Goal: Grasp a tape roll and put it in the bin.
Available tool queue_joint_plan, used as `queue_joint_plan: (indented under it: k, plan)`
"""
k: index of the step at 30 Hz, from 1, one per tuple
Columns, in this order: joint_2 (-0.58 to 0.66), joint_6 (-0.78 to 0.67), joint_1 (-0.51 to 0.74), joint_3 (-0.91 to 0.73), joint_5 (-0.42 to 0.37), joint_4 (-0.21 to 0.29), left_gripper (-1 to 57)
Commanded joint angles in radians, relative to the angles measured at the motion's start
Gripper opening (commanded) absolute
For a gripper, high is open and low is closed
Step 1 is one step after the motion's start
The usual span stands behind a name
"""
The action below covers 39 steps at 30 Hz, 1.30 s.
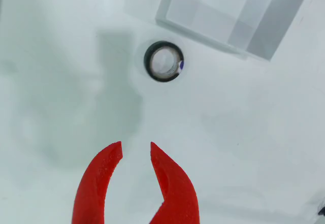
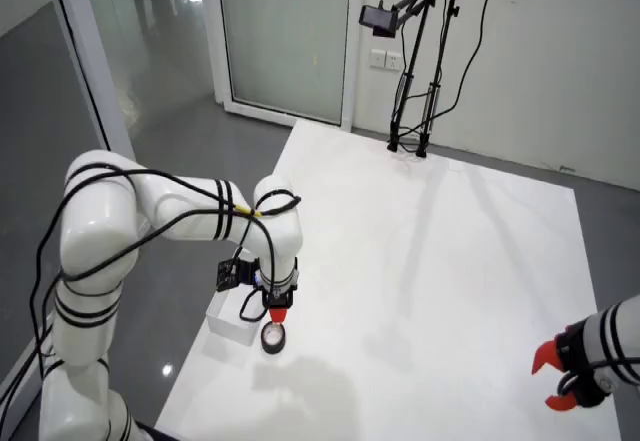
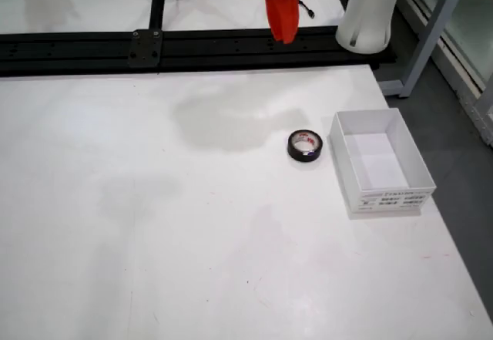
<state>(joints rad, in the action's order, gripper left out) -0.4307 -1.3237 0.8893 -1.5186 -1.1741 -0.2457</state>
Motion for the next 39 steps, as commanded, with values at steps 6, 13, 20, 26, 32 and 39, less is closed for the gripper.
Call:
queue_joint_plan:
  k: [6, 13, 20, 26, 32, 39]
  plan:
    - [-0.178, -0.022, -0.087, 0.0, 0.128, -0.061, 14.2]
    - [-0.206, -0.022, -0.101, 0.0, 0.137, -0.092, 14.7]
    - [-0.25, -0.022, -0.127, 0.0, 0.16, -0.107, 14.7]
    - [-0.281, -0.022, -0.141, 0.0, 0.189, -0.119, 14.7]
    - [-0.31, -0.022, -0.159, 0.0, 0.218, -0.132, 14.8]
    - [-0.362, -0.022, -0.178, 0.0, 0.272, -0.135, 15.0]
